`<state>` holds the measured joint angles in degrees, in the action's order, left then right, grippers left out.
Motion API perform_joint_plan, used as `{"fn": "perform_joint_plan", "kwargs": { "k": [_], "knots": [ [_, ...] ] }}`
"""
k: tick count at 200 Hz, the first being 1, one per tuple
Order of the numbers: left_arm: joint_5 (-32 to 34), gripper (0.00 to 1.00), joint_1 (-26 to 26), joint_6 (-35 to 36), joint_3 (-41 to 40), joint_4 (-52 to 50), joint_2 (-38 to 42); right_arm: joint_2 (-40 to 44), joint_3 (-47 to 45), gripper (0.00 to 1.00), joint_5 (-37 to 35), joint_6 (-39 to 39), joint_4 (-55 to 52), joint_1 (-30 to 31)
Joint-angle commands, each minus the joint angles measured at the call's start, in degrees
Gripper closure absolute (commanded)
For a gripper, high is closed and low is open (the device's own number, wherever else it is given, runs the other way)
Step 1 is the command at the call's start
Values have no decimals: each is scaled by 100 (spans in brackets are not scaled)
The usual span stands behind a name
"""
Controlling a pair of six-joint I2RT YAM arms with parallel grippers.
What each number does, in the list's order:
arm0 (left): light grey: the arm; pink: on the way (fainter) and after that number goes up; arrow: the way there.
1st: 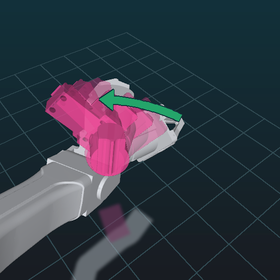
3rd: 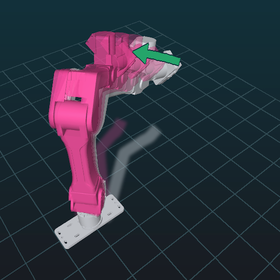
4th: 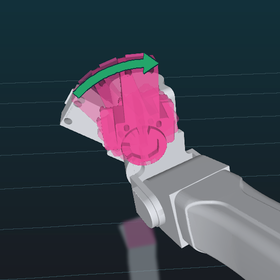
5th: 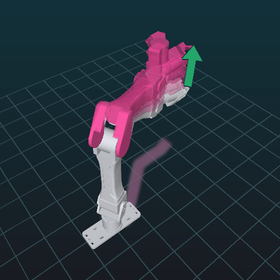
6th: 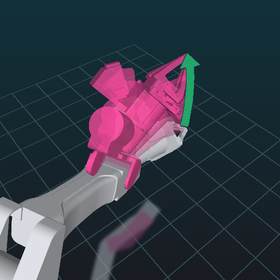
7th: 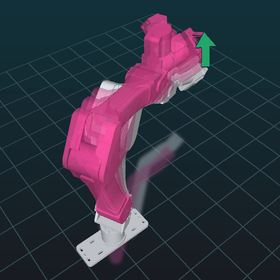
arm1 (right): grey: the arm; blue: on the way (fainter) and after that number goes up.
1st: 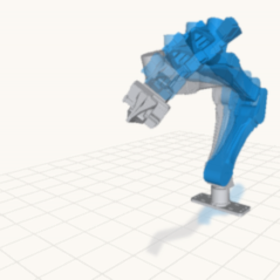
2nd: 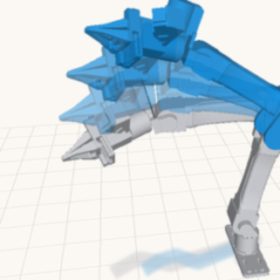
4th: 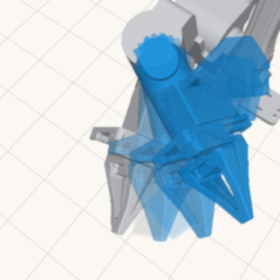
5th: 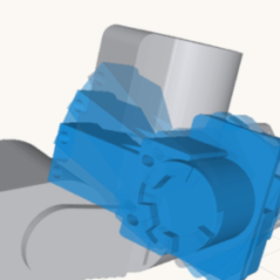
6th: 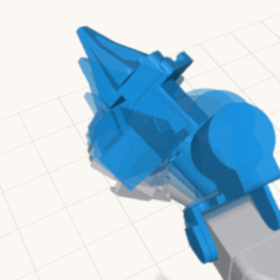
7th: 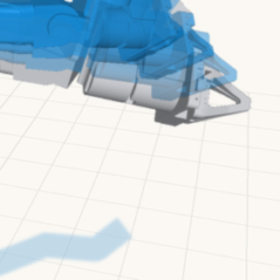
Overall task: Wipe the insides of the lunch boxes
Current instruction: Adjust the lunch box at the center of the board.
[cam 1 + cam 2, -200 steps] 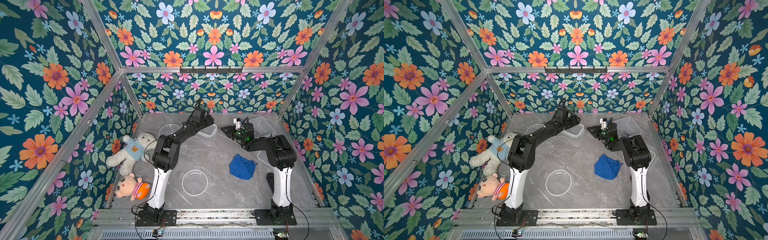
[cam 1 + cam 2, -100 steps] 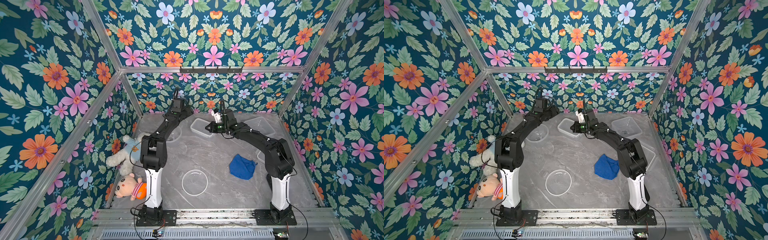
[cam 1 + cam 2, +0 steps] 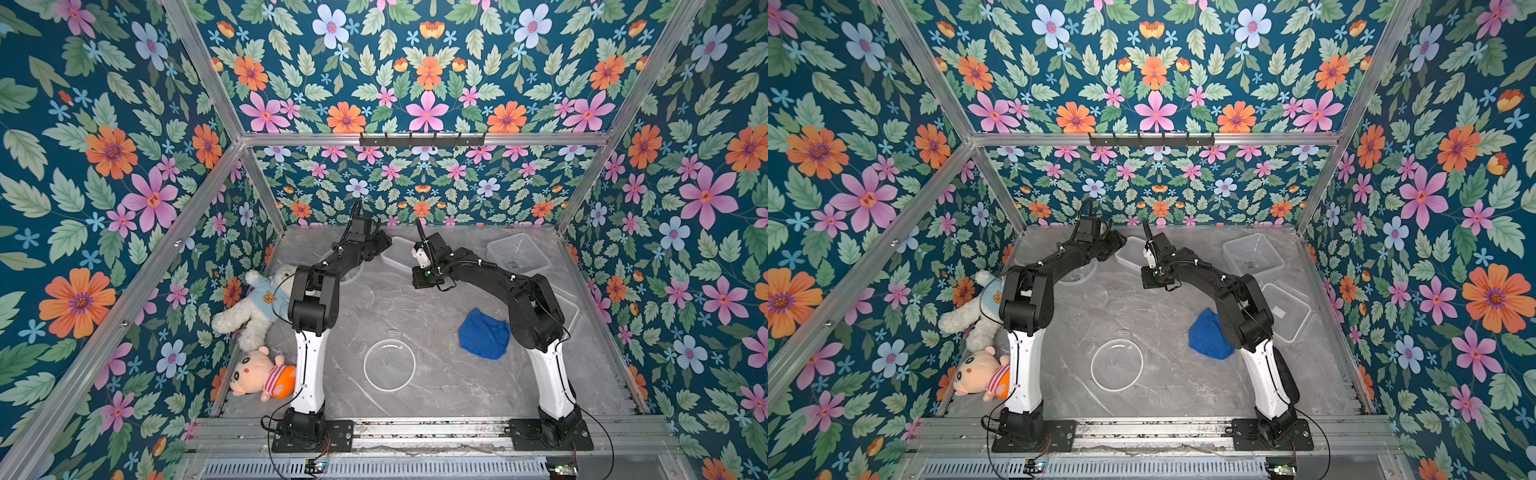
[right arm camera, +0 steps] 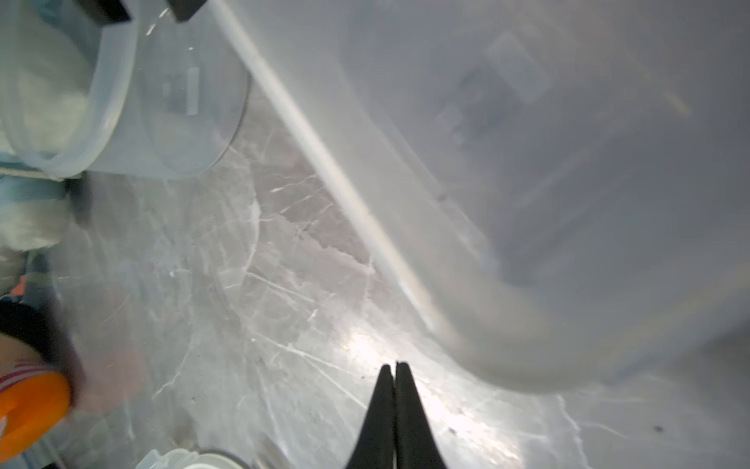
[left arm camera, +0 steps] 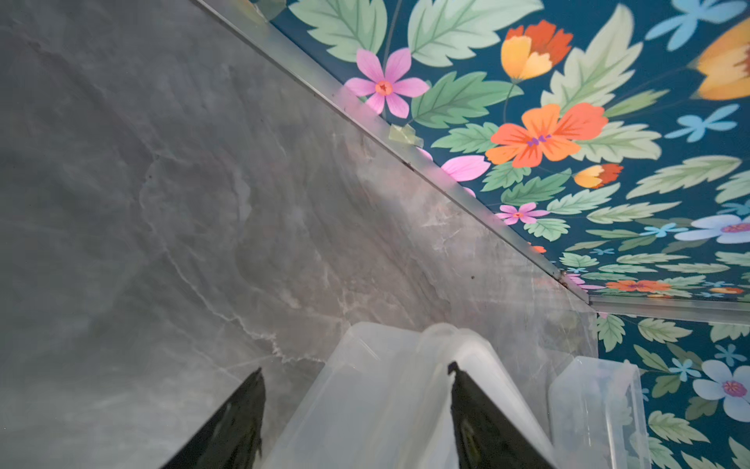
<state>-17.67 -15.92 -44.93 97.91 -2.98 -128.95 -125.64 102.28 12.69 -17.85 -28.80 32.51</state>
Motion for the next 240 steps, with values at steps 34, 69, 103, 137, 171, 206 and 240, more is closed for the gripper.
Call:
{"fn": "perform_joint_plan", "kwargs": {
  "k": [34,69,103,137,171,206,240],
  "knots": [
    [-340,27,-484,-564,-1002,992,583,214,96,100,-608,-53,-438,-672],
    [-416,26,-666,-848,-1114,1334,618,455,135,100,-740,211,-500,-765],
    [-441,26,-609,-790,-1259,1562,803,923,-59,100,-413,158,-253,-765],
    [-655,26,-454,-866,-1738,2301,959,321,969,100,-649,280,-938,-764],
    [-991,28,-238,-1203,-2114,3197,727,-158,1543,100,-716,326,-888,-764],
    [-1476,28,-130,-1733,-2039,4343,173,-747,2460,100,-866,391,-1338,-764],
    [-1689,27,-129,-2279,-2033,5180,-212,-1083,2910,100,-992,466,-1632,-764]
  ]
}}
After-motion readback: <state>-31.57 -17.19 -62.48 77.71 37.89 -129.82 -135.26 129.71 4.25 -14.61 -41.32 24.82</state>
